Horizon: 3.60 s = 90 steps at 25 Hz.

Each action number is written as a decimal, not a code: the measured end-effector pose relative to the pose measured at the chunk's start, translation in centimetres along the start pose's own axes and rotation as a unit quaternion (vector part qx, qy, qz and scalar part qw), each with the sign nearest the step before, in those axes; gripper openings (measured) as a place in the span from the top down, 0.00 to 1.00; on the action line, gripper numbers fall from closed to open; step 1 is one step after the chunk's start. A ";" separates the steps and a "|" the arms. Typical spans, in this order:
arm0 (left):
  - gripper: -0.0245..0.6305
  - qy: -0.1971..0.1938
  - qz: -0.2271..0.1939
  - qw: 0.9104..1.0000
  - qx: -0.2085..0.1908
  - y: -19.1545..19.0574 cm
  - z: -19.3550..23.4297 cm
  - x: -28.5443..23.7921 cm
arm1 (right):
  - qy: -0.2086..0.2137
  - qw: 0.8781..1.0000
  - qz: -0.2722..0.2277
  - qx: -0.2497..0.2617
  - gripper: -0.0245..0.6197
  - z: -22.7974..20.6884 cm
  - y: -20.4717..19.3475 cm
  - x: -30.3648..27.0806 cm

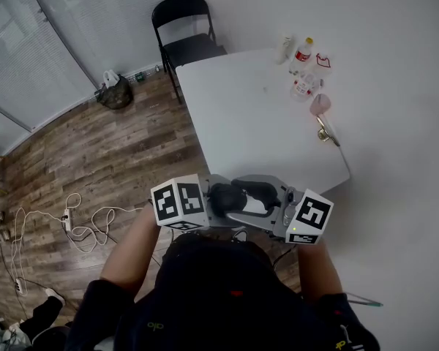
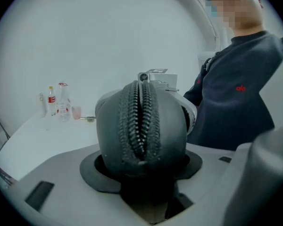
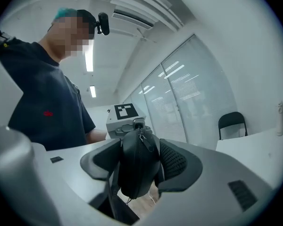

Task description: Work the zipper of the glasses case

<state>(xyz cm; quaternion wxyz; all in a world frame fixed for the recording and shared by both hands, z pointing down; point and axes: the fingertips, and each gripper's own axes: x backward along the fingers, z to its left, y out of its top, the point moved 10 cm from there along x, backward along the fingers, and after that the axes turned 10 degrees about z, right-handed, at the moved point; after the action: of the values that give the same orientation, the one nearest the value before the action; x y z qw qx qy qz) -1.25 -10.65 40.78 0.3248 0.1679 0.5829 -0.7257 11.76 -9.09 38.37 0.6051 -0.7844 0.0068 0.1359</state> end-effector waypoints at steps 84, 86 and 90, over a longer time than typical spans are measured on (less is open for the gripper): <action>0.56 0.320 0.175 0.881 -0.300 2.7 4.1 5.5 | -0.021 0.952 -0.127 -0.276 0.93 -2.6 1.3 4.3; 0.56 0.320 0.179 0.881 -0.299 2.5 4.1 5.4 | -0.029 0.957 -0.111 -0.267 0.93 -2.4 1.9 3.8; 0.56 0.318 0.181 0.884 -0.291 2.4 4.7 5.1 | -0.047 0.960 -0.090 -0.262 0.93 -2.6 2.6 3.1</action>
<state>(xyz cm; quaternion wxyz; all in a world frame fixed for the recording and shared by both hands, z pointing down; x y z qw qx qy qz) -2.72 -16.77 37.04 0.2820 0.3904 0.7990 -0.3600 14.82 -11.75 35.82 0.3874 -0.9057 -0.1279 0.1148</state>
